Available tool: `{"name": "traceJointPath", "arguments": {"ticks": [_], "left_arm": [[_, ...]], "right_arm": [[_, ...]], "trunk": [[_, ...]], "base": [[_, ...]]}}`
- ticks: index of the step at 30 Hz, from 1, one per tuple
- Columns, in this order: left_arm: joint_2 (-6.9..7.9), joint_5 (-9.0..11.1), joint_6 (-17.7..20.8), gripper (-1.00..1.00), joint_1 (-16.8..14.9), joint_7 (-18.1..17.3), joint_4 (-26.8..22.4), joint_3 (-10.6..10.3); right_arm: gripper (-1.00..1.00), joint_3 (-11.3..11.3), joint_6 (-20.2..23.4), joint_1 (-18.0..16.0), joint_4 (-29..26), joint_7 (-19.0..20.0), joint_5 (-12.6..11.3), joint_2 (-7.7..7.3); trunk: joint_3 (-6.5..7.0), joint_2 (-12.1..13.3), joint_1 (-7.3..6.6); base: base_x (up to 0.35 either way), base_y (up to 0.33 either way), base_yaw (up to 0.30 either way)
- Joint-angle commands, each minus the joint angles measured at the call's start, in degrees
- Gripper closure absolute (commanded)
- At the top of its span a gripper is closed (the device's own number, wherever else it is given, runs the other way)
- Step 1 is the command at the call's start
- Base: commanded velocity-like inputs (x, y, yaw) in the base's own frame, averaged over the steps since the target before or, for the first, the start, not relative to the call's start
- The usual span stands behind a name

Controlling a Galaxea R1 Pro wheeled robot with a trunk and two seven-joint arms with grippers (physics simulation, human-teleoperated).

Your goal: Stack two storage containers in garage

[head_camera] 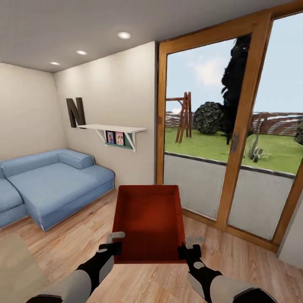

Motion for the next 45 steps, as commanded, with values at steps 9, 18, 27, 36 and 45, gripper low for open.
{"name": "traceJointPath", "arguments": {"ticks": [9,18,27,36,45], "left_arm": [[0.81,0.43,0.12,1.0,-0.03,1.56,0.12,0.7],[0.84,0.43,0.12,1.0,-0.03,1.56,0.08,0.71],[0.82,0.43,0.12,1.0,-0.03,1.56,0.11,0.69],[0.88,0.43,0.12,1.0,-0.03,1.56,-0.06,0.7],[0.89,0.43,0.12,1.0,-0.03,1.56,-0.06,0.71]], "right_arm": [[1.0,-0.57,-0.68,-0.07,-0.13,-0.24,-0.03,0.1],[1.0,-0.56,-0.68,-0.07,-0.13,-0.25,-0.03,0.11],[1.0,-0.56,-0.68,-0.07,-0.13,-0.24,-0.03,0.11],[1.0,-0.57,-0.68,-0.07,-0.13,-0.24,-0.03,0.11],[1.0,-0.56,-0.68,-0.07,-0.13,-0.24,-0.03,0.11]], "trunk": [[-0.09,-0.08,0.01],[-0.09,-0.08,0.01],[-0.09,-0.08,0.01],[-0.09,-0.08,0.01],[-0.09,-0.08,0.01]], "base": [[0.0,0.0,0.3],[0.0,0.0,0.3],[0.0,0.0,0.3],[0.0,0.0,0.3],[0.0,0.0,0.3]]}}
